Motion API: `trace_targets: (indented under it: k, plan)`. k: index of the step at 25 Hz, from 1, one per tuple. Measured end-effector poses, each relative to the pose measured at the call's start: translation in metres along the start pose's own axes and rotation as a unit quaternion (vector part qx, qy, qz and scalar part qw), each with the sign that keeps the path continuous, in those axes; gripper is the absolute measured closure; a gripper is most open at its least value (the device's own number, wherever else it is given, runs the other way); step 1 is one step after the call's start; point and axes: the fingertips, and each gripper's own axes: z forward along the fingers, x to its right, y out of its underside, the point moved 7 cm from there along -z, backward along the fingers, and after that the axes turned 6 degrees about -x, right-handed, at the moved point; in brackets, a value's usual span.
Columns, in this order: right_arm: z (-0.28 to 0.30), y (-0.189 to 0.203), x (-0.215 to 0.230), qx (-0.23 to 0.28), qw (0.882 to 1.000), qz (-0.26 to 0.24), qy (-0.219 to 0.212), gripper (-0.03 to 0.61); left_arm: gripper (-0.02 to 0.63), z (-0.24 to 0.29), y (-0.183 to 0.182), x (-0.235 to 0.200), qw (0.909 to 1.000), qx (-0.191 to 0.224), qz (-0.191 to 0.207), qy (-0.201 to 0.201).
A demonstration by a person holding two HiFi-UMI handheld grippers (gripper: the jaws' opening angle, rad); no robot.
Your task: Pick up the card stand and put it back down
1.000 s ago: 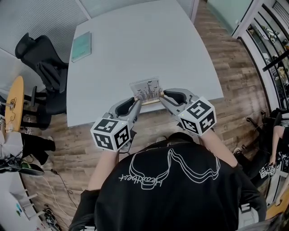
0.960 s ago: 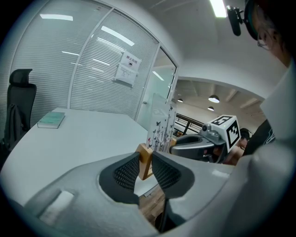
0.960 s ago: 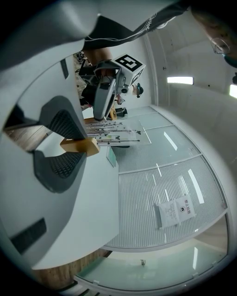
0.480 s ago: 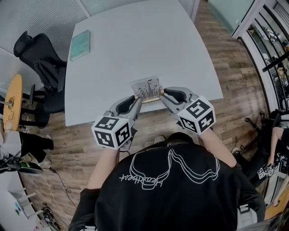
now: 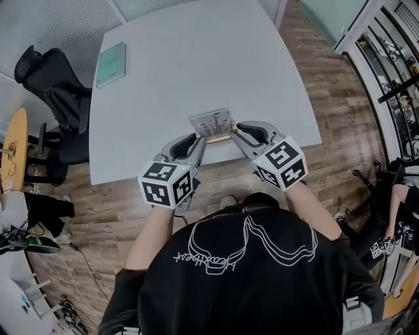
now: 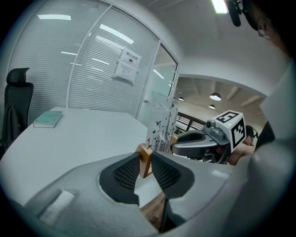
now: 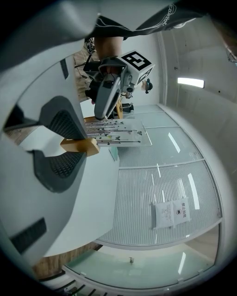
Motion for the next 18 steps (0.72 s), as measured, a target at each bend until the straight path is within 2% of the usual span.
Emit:
trace_targets:
  k: [4, 18]
  plan:
    - [0.015, 0.008, 0.012, -0.009, 1.000, 0.003, 0.001, 0.491, 0.528, 0.018, 0.005, -0.011, 0.9999, -0.007, -0.012, 0.004]
    - [0.056, 0.050, 0.030, -0.027, 0.999, 0.014, 0.009, 0.494, 0.528, 0.063, 0.037, -0.037, 0.9995, -0.029, -0.006, 0.013]
